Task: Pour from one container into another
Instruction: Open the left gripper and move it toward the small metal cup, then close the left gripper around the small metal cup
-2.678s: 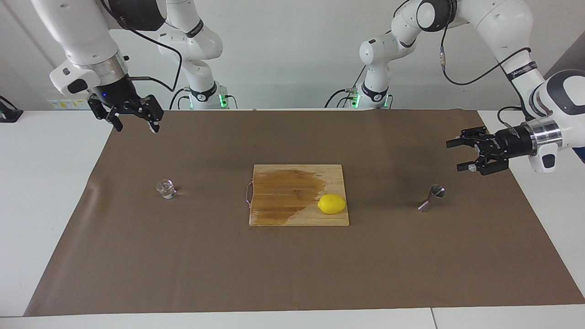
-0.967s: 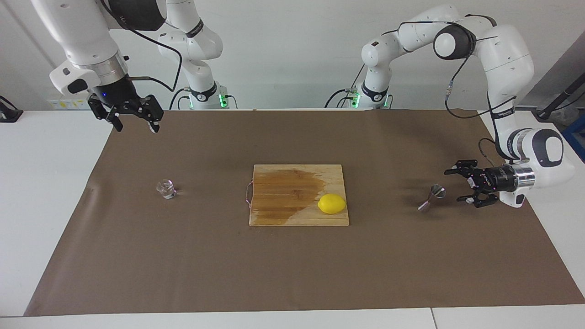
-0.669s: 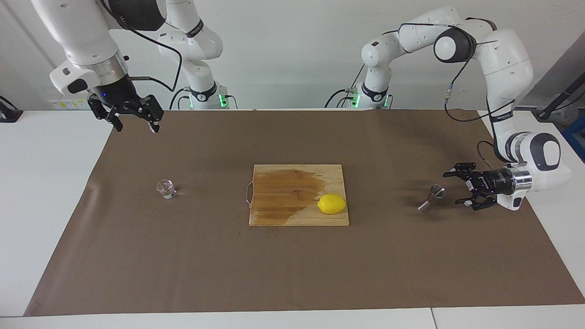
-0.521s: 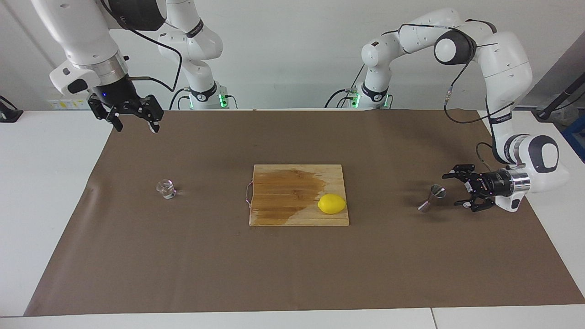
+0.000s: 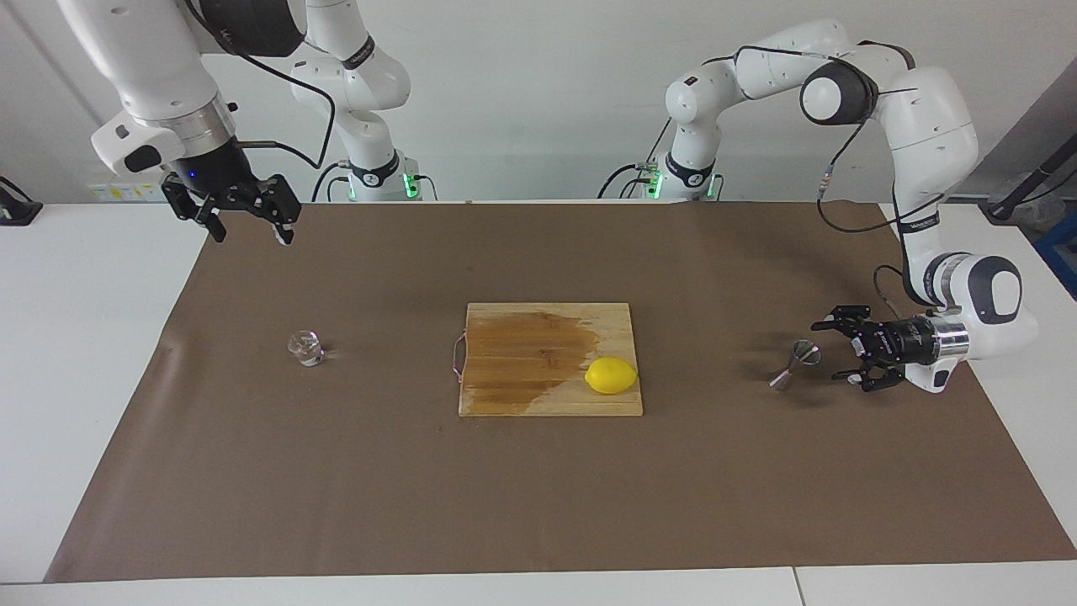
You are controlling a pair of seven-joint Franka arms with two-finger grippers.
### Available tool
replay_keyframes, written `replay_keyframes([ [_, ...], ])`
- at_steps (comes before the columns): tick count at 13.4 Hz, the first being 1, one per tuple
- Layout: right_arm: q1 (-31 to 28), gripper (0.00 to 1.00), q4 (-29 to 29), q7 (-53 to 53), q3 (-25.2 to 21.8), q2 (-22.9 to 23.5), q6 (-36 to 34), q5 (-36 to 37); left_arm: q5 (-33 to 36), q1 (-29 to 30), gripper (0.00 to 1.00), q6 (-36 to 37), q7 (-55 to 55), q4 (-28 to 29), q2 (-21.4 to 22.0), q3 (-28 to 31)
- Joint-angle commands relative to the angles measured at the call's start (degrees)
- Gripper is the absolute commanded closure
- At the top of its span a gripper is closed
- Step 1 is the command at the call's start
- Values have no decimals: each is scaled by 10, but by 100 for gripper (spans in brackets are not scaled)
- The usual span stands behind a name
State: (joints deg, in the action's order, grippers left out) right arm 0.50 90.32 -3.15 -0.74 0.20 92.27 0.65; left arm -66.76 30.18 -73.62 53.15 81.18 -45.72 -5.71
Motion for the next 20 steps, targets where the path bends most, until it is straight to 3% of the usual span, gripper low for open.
replay_keyframes([
  [1,-4,0,18,6,0,-15,5,-14,10,8,0,15,8,-20,-20,-6],
  [15,-6,0,15,7,-5,-13,27,3,12,7,0,8,-12,-20,-44,-12],
  [20,-12,0,14,-61,-3,-48,-44,29,13,1,0,9,-7,-22,-42,-11],
])
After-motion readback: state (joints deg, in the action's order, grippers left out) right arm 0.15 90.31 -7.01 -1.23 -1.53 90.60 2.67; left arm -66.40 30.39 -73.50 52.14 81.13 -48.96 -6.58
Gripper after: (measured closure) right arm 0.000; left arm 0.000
